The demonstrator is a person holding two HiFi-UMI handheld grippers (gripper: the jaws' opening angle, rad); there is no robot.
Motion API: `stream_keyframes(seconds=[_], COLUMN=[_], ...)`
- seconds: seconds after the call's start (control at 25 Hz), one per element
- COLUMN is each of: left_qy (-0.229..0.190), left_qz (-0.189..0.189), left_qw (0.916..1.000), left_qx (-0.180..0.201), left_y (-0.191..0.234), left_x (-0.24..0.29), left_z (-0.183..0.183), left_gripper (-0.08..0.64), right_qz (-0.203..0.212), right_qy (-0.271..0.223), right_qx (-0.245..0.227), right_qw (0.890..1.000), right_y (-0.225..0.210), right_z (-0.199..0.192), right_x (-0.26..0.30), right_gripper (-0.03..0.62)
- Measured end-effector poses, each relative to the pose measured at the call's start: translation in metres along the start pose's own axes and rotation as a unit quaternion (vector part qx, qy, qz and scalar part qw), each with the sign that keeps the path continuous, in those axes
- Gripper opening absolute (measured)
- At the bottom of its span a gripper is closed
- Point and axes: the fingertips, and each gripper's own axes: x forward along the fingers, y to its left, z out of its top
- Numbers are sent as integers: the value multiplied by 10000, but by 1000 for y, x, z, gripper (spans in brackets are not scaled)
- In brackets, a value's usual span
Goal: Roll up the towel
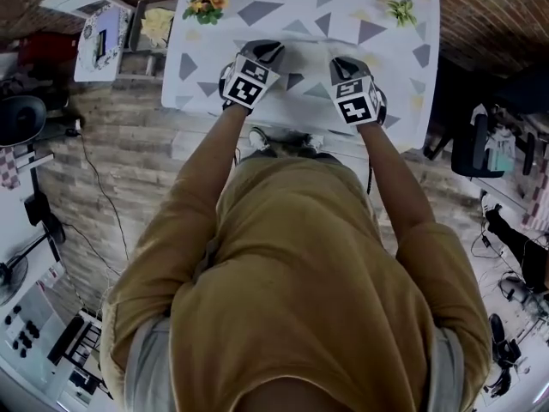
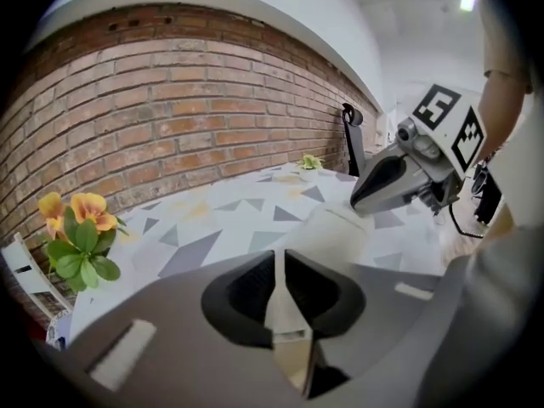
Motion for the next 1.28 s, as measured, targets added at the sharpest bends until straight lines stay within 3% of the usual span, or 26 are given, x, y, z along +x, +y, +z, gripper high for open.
stream_keyframes(seconds=[0.36, 0.8, 1.04, 1.28], left_qy=[-134, -315, -497, -939], left_qz=[198, 407, 827, 1234], left_qw=[9992, 9975, 9935, 9859], left_qx=[-327, -477, -611, -627], left_y=[-1, 9, 50, 87], left_x=[-19, -43, -67, -104], left_z=[-5, -6, -4, 23], left_gripper=[91, 74, 66, 63], right_qz=[-241, -571, -632, -742], right_qy=[-311, -311, -566, -1093], right_qx=[499, 1329, 1546, 1605], right_qw=[9980, 9890, 9843, 9782], right_y=[-21, -50, -64, -87], right_z=[11, -17, -6, 33], right_x=[-20, -42, -53, -77], right_gripper=[7, 4, 3, 3])
